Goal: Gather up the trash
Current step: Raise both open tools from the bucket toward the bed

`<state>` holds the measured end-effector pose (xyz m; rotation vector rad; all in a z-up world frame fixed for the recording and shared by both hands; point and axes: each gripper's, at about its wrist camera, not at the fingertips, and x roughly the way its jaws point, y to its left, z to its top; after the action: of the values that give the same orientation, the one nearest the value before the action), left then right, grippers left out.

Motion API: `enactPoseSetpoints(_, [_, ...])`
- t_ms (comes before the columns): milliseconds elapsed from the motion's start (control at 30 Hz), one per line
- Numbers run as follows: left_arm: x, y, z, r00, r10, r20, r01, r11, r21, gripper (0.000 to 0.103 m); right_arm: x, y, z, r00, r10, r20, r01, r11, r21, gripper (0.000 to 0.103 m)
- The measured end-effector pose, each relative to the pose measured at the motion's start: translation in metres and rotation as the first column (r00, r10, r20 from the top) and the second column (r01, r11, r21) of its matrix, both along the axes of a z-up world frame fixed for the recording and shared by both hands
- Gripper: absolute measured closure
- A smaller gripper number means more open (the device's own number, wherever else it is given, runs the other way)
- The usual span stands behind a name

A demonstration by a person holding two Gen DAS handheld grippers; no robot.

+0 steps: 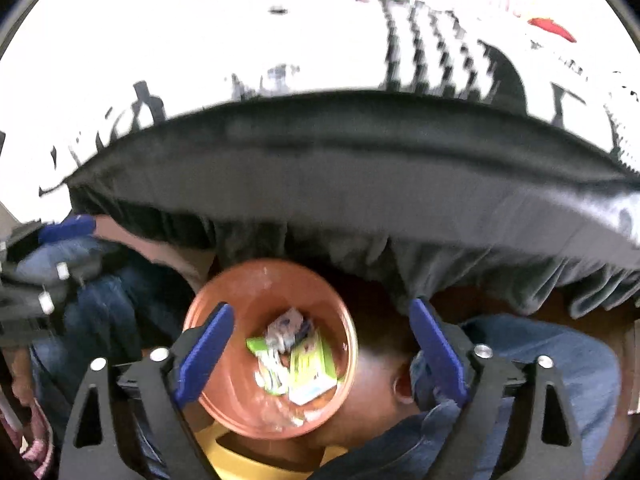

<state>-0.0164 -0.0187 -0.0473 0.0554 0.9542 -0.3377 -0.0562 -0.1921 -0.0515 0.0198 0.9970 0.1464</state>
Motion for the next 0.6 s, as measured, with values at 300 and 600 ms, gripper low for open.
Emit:
enactPoseSetpoints(300, [0.109,-0.02,0.083,0.959,0.053,0.279,-0.035,0.997,-0.07,0.011,0.001,-0.014,0.055,0.985,-0.025,0.168,0.02,0.999,0.035,0.006])
enactPoseSetpoints(600, [0.24,-0.057,0.082,0.964,0.068,0.255,-0.06,0.997,-0.037,0.011,0.01,-0.024,0.045,0.99,-0.05,0.134,0.038,0.995,0.093,0.006])
